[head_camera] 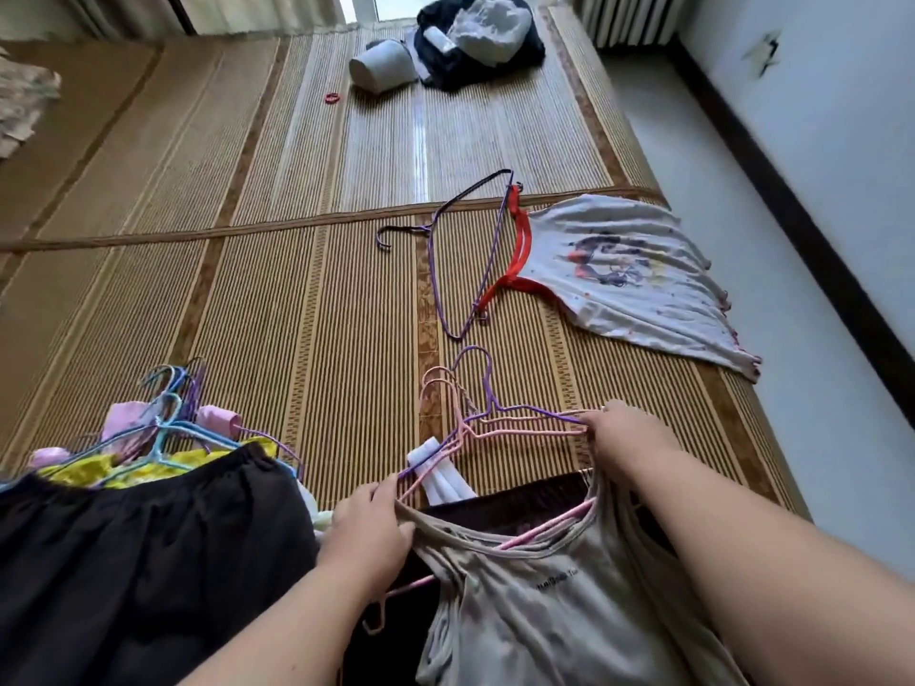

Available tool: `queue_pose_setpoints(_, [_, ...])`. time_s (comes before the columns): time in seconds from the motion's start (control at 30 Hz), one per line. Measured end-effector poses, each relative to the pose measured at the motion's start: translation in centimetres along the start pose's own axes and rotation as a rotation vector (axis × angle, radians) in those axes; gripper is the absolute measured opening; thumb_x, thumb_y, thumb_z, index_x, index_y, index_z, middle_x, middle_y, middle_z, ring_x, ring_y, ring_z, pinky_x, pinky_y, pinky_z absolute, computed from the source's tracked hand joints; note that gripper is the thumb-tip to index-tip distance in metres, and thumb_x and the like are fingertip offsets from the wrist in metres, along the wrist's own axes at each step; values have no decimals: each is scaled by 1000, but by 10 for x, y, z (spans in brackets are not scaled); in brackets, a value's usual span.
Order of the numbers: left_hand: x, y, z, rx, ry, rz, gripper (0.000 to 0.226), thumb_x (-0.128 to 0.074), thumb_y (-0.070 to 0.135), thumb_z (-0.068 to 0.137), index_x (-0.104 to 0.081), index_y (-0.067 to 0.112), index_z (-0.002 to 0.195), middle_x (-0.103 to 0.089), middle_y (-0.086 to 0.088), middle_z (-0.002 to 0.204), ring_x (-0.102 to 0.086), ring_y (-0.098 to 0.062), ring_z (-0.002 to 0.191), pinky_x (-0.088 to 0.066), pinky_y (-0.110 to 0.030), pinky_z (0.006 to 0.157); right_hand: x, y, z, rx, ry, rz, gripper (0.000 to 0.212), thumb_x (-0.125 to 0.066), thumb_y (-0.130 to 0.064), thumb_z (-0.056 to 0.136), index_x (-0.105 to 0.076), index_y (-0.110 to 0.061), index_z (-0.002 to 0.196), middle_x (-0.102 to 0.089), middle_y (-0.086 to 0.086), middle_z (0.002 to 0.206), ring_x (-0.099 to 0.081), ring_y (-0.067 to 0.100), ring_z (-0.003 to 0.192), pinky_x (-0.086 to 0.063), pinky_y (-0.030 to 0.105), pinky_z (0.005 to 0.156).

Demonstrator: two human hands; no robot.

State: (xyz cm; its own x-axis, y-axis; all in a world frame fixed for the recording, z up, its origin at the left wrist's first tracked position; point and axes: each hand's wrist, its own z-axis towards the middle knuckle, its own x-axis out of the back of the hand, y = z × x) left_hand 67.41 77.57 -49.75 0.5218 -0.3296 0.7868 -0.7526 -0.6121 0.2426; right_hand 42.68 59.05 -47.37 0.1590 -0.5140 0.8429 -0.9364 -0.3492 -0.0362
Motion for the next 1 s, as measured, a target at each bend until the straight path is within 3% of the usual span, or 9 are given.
queue_pose_setpoints(0.07, [2,2,-1,5,-37,-1,63,-47,37,89,-26,27,148,-32,-3,148,-29,-26,135,-27,-40,112,5,-1,-2,20,5,-70,29,-40,-19,92,-56,-30,113,-47,-1,92,-56,25,99,-50,37,85])
queue_pose_setpoints(0.17, [3,6,-4,-5,-63,9,55,-46,38,90,-35,29,143,-27,-5,151,-26,-27,138,-24,-40,113,3,-1,-8,28,5,25,25,-38,-15,92,-57,-25,104,-55,2,100,-58,23,97,-49,33,81])
queue_pose_setpoints(0.27, [9,10,-11,-36,-24,0,50,-47,42,91,-40,27,138,-35,-4,146,-32,-25,134,-28,-41,112,5,3,-25,0,51,224,15,-44,-19,91,-50,-26,79,-59,-2,83,-57,16,74,-41,28,60])
queue_pose_setpoints(0.37, [26,19,-31,-83,27,-130,51,-48,44,91,-36,28,139,-46,0,134,-45,-22,123,-38,-40,103,18,18,-59,-32,111,502,21,-49,-24,90,-50,-27,69,-60,-9,67,-56,10,61,-40,25,56])
queue_pose_setpoints(0.43, [42,29,-47,-127,22,-196,47,-46,42,93,-37,28,138,-50,1,129,-50,-21,119,-41,-37,98,37,33,-84,-8,170,525,28,-56,-22,88,-49,-32,63,-60,-8,62,-55,9,57,-41,25,53])
queue_pose_setpoints(0.53, [73,50,-75,-217,-8,-154,22,-40,39,97,-53,28,110,-60,2,104,-57,-20,98,-46,-35,83,75,59,-130,-15,229,434,30,-68,-21,82,-47,-31,62,-58,-6,67,-55,22,68,-40,32,60])
queue_pose_setpoints(0.63, [105,75,-111,-300,-54,-193,20,-42,36,98,-51,26,83,-57,3,78,-53,-16,74,-38,-31,63,115,86,-180,-49,247,421,27,-70,-22,79,-50,-31,63,-56,-9,66,-55,22,69,-38,31,60])
queue_pose_setpoints(0.87, [186,153,-211,-542,-40,-343,20,-50,39,94,-58,29,79,-63,2,74,-56,-14,68,-45,-32,63,211,154,-313,-106,312,571,17,-67,-15,83,-65,-32,80,-65,-14,73,-60,5,72,-44,22,64])
queue_pose_setpoints(1.0, [220,206,-253,-661,14,-380,17,-53,35,94,-60,30,79,-60,7,68,-51,-8,61,-40,-28,58,258,186,-374,-115,408,642,16,-66,-18,84,-71,-31,77,-66,-11,74,-59,8,74,-42,25,67])
